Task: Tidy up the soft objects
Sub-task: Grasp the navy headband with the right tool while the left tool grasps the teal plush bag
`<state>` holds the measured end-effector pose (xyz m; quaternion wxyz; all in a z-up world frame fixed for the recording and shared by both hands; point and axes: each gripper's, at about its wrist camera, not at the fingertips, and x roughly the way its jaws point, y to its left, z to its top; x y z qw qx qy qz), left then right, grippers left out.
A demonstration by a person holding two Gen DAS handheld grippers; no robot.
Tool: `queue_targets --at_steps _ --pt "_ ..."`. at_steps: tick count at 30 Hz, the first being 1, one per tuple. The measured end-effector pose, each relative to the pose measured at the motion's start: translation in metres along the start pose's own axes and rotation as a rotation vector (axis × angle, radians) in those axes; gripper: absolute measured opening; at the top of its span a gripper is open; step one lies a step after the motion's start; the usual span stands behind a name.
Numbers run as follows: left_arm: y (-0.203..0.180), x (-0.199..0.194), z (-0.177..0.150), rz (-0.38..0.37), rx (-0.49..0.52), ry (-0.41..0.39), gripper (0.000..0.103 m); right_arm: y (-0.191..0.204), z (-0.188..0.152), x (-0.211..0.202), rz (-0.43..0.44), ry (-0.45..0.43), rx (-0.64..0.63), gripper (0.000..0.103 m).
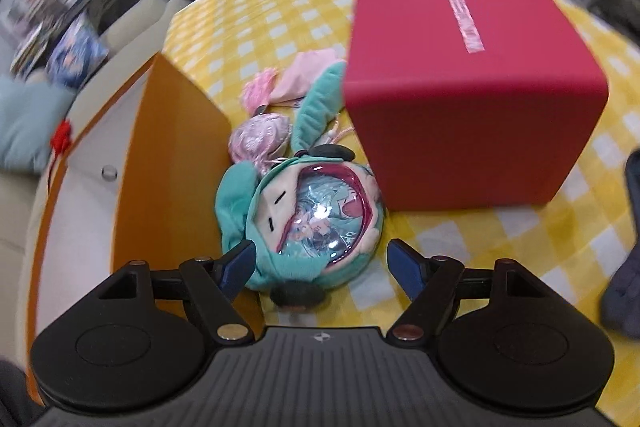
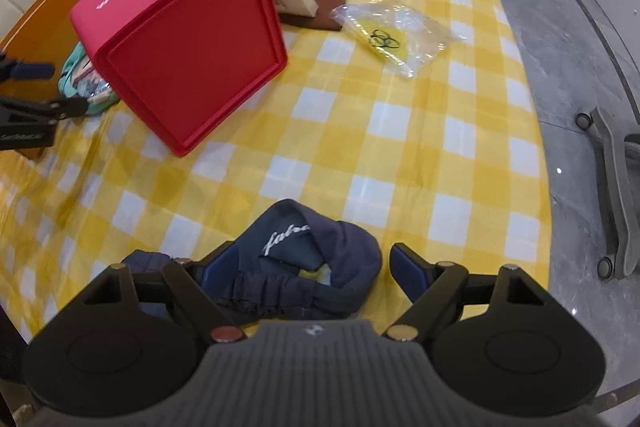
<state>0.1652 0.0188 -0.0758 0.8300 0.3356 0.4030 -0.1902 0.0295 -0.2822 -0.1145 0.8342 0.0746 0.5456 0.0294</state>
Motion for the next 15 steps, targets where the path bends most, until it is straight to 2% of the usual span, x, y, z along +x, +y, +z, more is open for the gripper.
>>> queue_targets --at_steps 3,6,9,15 --pt "-0.013 0.012 -0.001 0.034 0.116 0.014 0.088 0.006 0.001 0.004 0.001 0.007 -0.030 0.081" --pt "-0.023 0.021 -0.004 0.065 0.192 0.004 0.088 0.010 0.002 0.007 -0.006 0.010 -0.051 0.081" --pt "-0.030 0.027 -0.004 0.083 0.232 -0.004 0.088 0.012 0.001 0.009 -0.009 0.020 -0.066 0.079" --pt "-0.030 0.030 0.000 0.080 0.249 -0.022 0.088 0.016 -0.001 0.012 -0.023 0.041 -0.113 0.072"
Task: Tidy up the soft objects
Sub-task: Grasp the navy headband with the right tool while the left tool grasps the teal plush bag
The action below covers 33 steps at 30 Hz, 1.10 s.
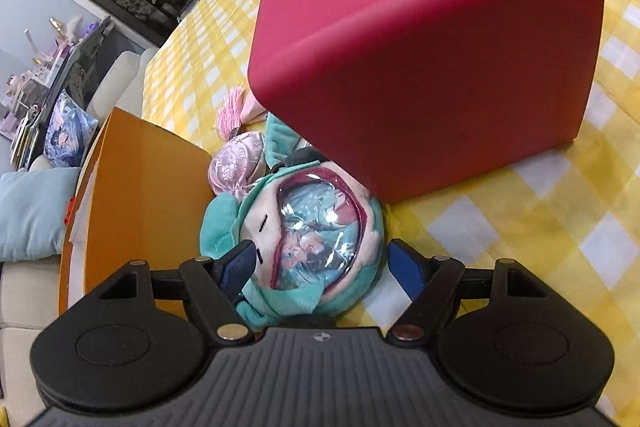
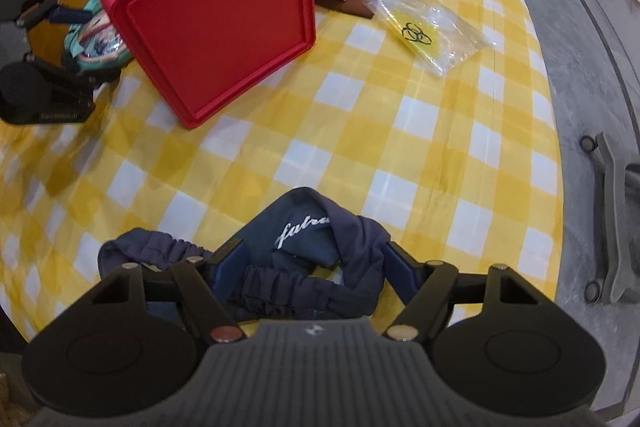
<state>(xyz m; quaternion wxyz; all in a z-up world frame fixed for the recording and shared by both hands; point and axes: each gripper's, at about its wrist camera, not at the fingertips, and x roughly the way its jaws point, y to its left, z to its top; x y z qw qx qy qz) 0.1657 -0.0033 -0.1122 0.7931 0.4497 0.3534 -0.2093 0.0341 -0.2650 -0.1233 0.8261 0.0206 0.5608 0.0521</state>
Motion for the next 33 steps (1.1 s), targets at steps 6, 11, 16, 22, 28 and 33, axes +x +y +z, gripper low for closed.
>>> queue_targets --at_steps 6,11,16,22,28,33 --pt "0.002 0.000 0.003 -0.062 -0.006 0.020 0.049 0.002 0.000 -0.003 -0.047 -0.020 -0.035 0.040" --pt "-0.001 -0.007 0.004 -0.076 -0.032 0.021 0.036 -0.006 0.000 -0.006 -0.045 -0.032 -0.021 0.016" --pt "0.017 -0.022 0.003 -0.140 -0.151 0.007 0.026 -0.009 0.001 -0.008 -0.024 -0.036 -0.005 0.013" --pt "0.030 -0.047 -0.003 -0.196 -0.286 0.021 0.018 -0.013 0.003 -0.013 -0.010 -0.059 0.021 0.013" --pt "0.019 -0.078 -0.015 -0.253 -0.351 0.013 0.017 -0.015 0.004 -0.019 0.000 -0.077 0.034 0.013" --pt "0.018 -0.102 -0.022 -0.286 -0.410 -0.012 0.016 -0.020 0.003 -0.025 0.023 -0.096 0.056 0.009"
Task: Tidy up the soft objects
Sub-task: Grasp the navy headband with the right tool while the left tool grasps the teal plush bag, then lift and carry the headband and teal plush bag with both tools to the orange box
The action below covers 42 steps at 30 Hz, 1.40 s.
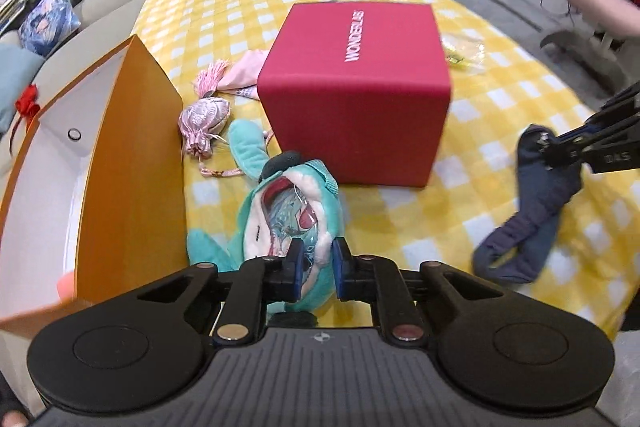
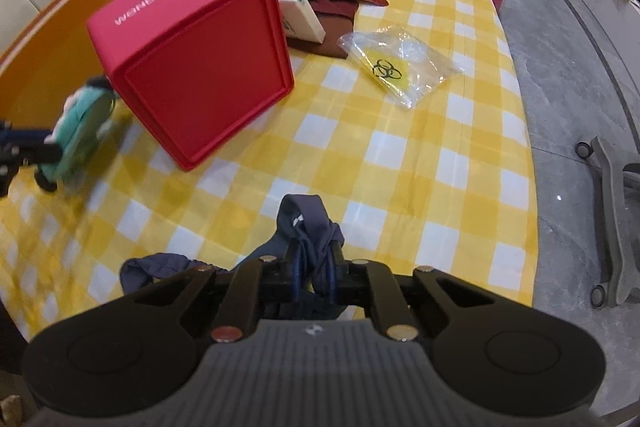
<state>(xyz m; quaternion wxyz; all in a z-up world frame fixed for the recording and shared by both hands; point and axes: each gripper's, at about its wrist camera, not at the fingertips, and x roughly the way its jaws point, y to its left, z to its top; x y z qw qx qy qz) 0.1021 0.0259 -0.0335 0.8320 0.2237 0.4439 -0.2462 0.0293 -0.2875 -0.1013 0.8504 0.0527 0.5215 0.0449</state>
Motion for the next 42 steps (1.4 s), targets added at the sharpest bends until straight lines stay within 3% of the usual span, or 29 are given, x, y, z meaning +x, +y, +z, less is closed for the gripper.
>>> queue_targets --at_steps 10,18,26,28,32,36,38,39,41,42 --pt "-0.006 -0.020 0.000 -0.010 0.009 -0.045 0.015 -0.005 -0.001 -0.022 0.085 -0.068 0.063 0.007" --pt "0.013 -0.050 0.003 -0.017 -0.034 -0.106 0.014 -0.001 0.017 -0.064 0.072 -0.147 0.061 0.007" --pt "0.038 -0.091 0.002 -0.012 -0.072 -0.187 0.012 0.037 0.039 -0.115 0.070 -0.219 -0.034 0.007" --pt "0.044 -0.099 0.002 -0.007 -0.080 -0.202 0.000 0.050 0.046 -0.128 0.069 -0.239 -0.062 0.007" --pt "0.058 -0.115 0.005 -0.016 -0.092 -0.233 0.000 0.075 0.061 -0.144 0.069 -0.267 -0.108 0.007" --pt "0.062 -0.105 0.002 -0.054 -0.042 -0.156 0.000 0.100 0.075 -0.152 0.069 -0.283 -0.142 0.007" --pt "0.055 -0.093 -0.008 -0.078 -0.021 -0.129 0.005 0.111 0.077 -0.152 0.076 -0.279 -0.153 0.007" --pt "0.051 -0.084 -0.014 -0.080 -0.011 -0.113 0.013 0.115 0.076 -0.152 0.078 -0.278 -0.160 0.007" --pt "0.044 -0.063 -0.026 -0.081 -0.017 -0.077 0.040 0.121 0.074 -0.151 0.080 -0.274 -0.171 0.007" --pt "0.042 -0.051 -0.031 -0.089 -0.029 -0.055 0.061 0.123 0.072 -0.151 0.079 -0.270 -0.175 0.007"
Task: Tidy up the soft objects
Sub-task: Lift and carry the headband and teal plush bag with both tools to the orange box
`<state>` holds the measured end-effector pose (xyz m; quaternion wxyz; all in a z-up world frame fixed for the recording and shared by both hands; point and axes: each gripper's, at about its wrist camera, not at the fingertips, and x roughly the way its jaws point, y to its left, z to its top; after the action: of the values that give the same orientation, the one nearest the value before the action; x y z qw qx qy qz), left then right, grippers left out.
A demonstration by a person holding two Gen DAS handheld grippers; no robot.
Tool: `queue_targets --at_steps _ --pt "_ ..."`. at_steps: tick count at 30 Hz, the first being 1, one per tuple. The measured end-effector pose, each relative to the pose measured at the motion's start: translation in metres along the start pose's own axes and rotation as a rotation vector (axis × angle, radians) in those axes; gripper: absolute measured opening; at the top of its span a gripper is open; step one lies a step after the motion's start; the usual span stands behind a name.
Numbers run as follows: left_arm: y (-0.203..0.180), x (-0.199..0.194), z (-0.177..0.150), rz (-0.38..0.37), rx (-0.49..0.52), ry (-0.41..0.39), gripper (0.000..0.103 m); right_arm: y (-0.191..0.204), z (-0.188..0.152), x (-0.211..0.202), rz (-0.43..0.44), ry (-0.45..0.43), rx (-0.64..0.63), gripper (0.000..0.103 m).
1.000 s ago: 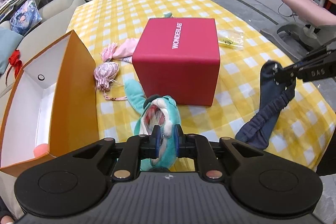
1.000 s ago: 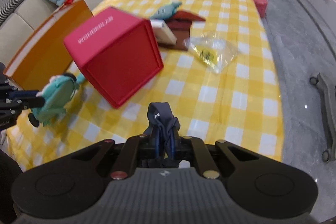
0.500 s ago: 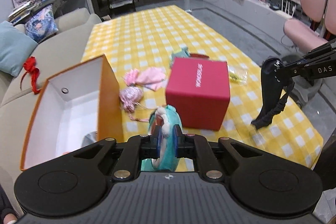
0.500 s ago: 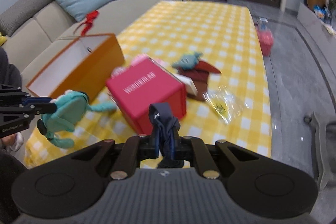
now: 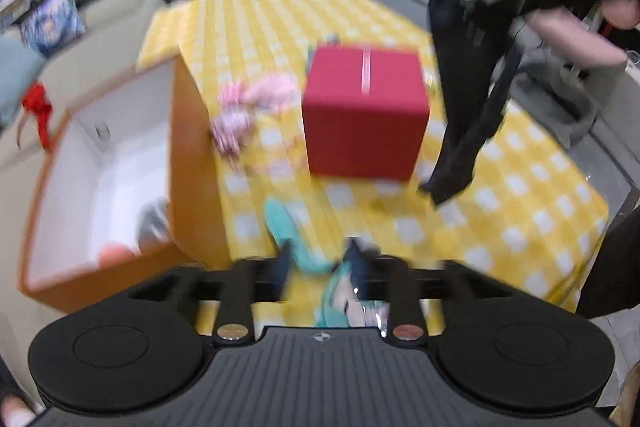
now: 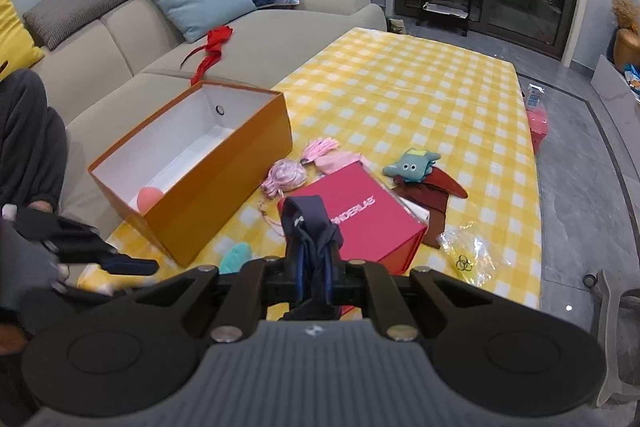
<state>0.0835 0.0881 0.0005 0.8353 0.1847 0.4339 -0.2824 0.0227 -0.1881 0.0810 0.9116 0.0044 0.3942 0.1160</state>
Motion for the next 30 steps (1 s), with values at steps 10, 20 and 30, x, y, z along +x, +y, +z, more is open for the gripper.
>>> queue_targets --at_steps 10,20,30 --pt "-0.019 0.079 -0.026 -0.081 -0.038 0.214 0.094 -0.014 -0.019 0.001 -0.017 0.031 0.016 0.007" --pt "-0.016 0.104 -0.032 -0.065 -0.173 0.259 0.103 -0.038 -0.035 0.010 -0.018 0.046 0.046 0.008" --pt "-0.045 0.111 -0.030 0.045 -0.014 0.271 0.103 -0.039 -0.037 0.015 -0.010 0.048 0.054 0.008"
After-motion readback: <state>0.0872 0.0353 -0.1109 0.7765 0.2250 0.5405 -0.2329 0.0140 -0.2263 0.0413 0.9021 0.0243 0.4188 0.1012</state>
